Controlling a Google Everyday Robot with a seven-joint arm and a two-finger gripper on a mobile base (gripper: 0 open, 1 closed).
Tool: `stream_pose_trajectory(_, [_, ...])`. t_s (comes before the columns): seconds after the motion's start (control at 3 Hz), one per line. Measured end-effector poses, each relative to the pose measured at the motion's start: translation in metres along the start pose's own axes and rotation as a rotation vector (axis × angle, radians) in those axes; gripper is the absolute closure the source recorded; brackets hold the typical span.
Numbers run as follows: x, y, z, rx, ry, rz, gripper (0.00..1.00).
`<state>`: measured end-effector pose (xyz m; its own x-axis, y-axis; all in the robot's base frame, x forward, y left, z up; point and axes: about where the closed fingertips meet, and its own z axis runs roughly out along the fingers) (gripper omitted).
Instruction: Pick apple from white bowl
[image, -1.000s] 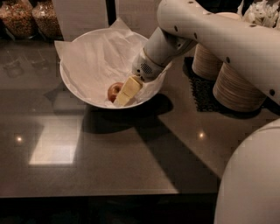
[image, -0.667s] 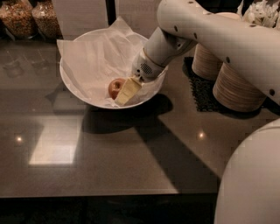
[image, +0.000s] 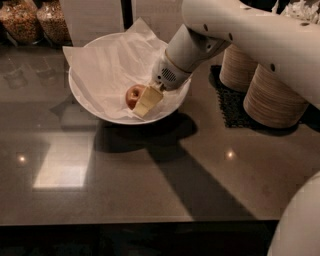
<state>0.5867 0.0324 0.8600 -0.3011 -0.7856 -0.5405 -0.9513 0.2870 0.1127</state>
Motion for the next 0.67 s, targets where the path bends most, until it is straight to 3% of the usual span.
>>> stream_pose_trajectory(0.33, [-0.0204,0.0239,-0.0469,0.127,0.022,-0.045,1.00])
stream_pose_trajectory(0.67, [-0.0204,0.0239,-0.0469,0.127,0.022,-0.045,1.00])
